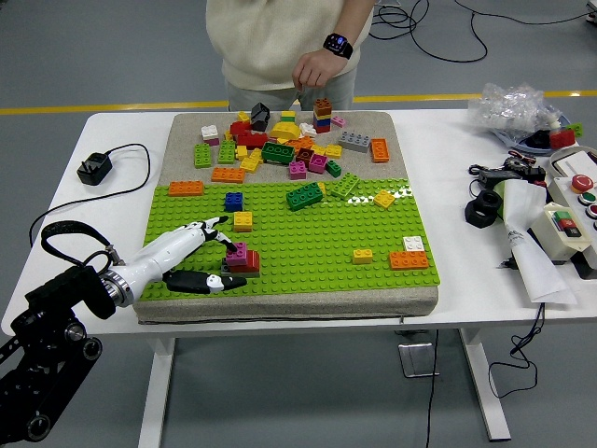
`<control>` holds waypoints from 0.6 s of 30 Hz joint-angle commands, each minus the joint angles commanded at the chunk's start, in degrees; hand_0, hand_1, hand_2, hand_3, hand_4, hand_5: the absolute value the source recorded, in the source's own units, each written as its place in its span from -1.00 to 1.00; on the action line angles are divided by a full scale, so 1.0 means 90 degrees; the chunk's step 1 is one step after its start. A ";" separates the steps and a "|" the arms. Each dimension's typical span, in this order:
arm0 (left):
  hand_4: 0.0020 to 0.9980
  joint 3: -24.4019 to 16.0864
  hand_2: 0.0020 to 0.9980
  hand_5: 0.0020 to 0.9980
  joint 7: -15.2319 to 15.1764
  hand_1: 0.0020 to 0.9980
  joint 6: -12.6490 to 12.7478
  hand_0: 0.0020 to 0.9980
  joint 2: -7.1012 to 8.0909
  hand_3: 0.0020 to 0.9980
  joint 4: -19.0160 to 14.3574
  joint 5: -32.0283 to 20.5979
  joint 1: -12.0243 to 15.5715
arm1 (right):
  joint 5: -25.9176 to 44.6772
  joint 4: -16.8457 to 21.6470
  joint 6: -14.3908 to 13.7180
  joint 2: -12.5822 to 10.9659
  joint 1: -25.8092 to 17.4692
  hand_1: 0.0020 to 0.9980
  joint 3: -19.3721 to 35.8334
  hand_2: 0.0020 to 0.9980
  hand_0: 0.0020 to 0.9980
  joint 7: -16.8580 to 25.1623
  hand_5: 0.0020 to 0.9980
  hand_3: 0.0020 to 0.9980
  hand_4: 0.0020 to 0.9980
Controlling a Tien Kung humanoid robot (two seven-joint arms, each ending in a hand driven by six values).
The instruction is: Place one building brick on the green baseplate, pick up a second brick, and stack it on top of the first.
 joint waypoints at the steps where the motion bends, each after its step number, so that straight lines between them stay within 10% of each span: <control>1: 1.00 0.0010 0.96 0.55 -0.0001 1.00 0.0001 1.00 -0.0011 0.37 0.0016 0.0002 -0.0007 | 0.0002 0.0000 0.0000 0.0000 0.0001 0.36 -0.0002 0.45 0.52 0.0000 0.37 0.39 0.90; 18: 1.00 0.0132 0.95 0.54 0.0019 1.00 0.0023 1.00 -0.0079 0.36 0.0173 0.0029 -0.0108 | -0.0002 0.0000 -0.0008 0.0014 0.0007 0.36 -0.0018 0.45 0.52 0.0002 0.38 0.39 0.90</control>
